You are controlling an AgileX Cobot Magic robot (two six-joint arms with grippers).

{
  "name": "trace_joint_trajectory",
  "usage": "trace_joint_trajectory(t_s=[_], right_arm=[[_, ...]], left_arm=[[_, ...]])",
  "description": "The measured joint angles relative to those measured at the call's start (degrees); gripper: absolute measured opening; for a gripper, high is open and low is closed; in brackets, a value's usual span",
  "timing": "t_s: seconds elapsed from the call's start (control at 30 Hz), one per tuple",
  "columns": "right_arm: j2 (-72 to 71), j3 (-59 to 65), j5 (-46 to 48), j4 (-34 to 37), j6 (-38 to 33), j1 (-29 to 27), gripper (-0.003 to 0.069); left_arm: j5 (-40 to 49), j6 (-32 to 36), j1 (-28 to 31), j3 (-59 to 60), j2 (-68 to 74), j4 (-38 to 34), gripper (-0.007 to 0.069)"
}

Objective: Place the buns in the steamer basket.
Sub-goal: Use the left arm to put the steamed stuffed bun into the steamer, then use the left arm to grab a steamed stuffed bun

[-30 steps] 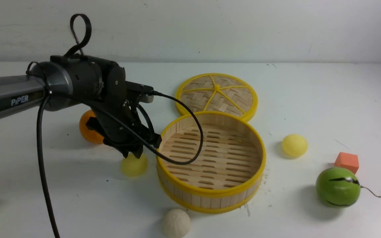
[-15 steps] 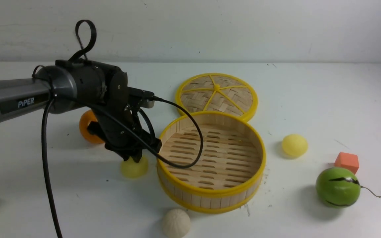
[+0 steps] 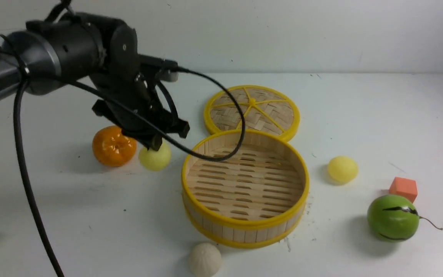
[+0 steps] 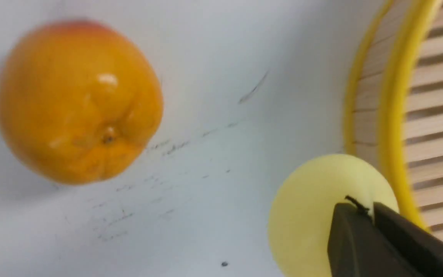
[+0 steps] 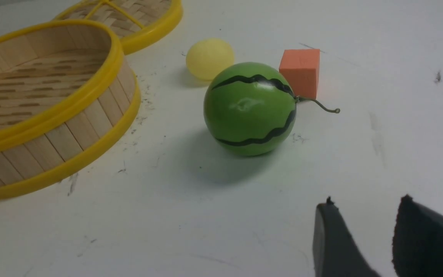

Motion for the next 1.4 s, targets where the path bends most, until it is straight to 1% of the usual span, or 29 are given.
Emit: trace_joint_trajectory(t_s=[0.1, 0.17, 0.27, 0.4, 0.53, 0.57, 0.67, 0.7, 0.8, 0.83, 0.87, 0.93, 0.97, 1.0, 1.03, 1.07, 1.1, 1.17, 1.2, 1.27, 1.3, 1.33, 1.37, 1.4], right_arm=[[0.00, 0.00, 0.00, 0.00, 0.00, 0.00, 0.0239], [0.00, 0.00, 0.00, 0.00, 0.00, 0.00, 0.0239], [0.00, 0.00, 0.00, 0.00, 0.00, 0.00, 0.0239], [0.00, 0.00, 0.00, 0.00, 0.00, 0.00, 0.0239], [0.00, 0.00, 0.00, 0.00, 0.00, 0.00, 0.0239], [0.00, 0.00, 0.00, 0.00, 0.00, 0.00, 0.0239], [0.00, 0.00, 0.00, 0.00, 0.00, 0.00, 0.0239], [0.00, 0.00, 0.00, 0.00, 0.00, 0.00, 0.0239], [0.00, 0.00, 0.00, 0.00, 0.00, 0.00, 0.0239], [0.00, 0.00, 0.00, 0.00, 0.00, 0.00, 0.0239], [0.00, 0.00, 0.00, 0.00, 0.00, 0.00, 0.0239], [0.00, 0.00, 0.00, 0.00, 0.00, 0.00, 0.0239], [0.00, 0.00, 0.00, 0.00, 0.00, 0.00, 0.0239], [0.00, 0.00, 0.00, 0.00, 0.00, 0.00, 0.0239], [0.00, 0.00, 0.00, 0.00, 0.00, 0.00, 0.0239], [0.00, 0.00, 0.00, 0.00, 0.00, 0.00, 0.0239], [0.00, 0.00, 0.00, 0.00, 0.00, 0.00, 0.0239], [0.00, 0.00, 0.00, 0.00, 0.00, 0.00, 0.0239], [0.00, 0.00, 0.00, 0.00, 0.00, 0.00, 0.0239], [0.00, 0.00, 0.00, 0.00, 0.00, 0.00, 0.0239], [0.00, 0.00, 0.00, 0.00, 0.00, 0.00, 0.0239], [0.00, 0.00, 0.00, 0.00, 0.00, 0.00, 0.0239], [0.00, 0.00, 0.00, 0.00, 0.00, 0.00, 0.0239], [0.00, 0.00, 0.00, 0.00, 0.00, 0.00, 0.0239]], left_arm=[[0.86, 0.94, -3.52, -4.55, 0.87, -0.95, -0.0013], [1.26, 0.94, -4.89, -6.37, 2.13, -1.25, -0.0013], [2.45, 0.94, -7.44, -10.52, 7.22, -1.61, -0.0013], [2.53, 0.94, -7.80, -13.07, 12.36, -1.00, -0.0013], [2.53, -0.08, -7.74, -15.52, 17.31, 2.65, -0.0013], [2.46, -0.65, -7.74, -16.09, 18.78, 4.37, -0.0009], [2.39, -1.14, -7.63, -16.38, 19.44, 5.37, 0.0018], [2.39, -1.45, -7.62, -16.56, 19.52, 5.54, 0.0052], [2.44, -2.92, -7.62, -17.05, 18.94, 5.28, 0.0185], [2.44, -3.10, -7.62, -17.05, 18.85, 5.29, 0.0195], [2.68, -5.32, -7.62, -17.17, 17.67, 5.21, 0.0276], [3.94, -7.80, -7.62, -17.51, 15.29, 4.48, 0.0367], [5.59, -8.34, -7.62, -17.58, 13.62, 3.93, 0.0399], [5.59, -8.44, -7.62, -17.58, 13.25, 3.80, 0.0403], [8.60, -8.93, -7.62, -17.58, 10.50, 2.89, 0.0419], [11.27, -9.72, -7.62, -17.51, 7.94, 2.17, 0.0409], [11.99, -9.85, -7.62, -17.41, 7.51, 2.06, 0.0405], [13.44, -11.22, -8.17, -13.60, 1.27, 1.41, 0.0300], [13.54, -11.30, -8.31, -12.56, 0.23, 1.41, 0.0278], [14.02, -11.48, -10.18, -3.18, -6.30, 1.41, 0.0115], [14.08, -11.48, -11.35, 1.30, -8.65, 1.21, 0.0055], [14.08, -11.48, -11.62, 2.22, -9.11, 1.11, 0.0043], [12.99, -11.48, -13.62, 9.08, -12.10, 0.55, -0.0011], [10.03, -11.48, -15.78, 15.91, -14.56, 0.01, -0.0013]])
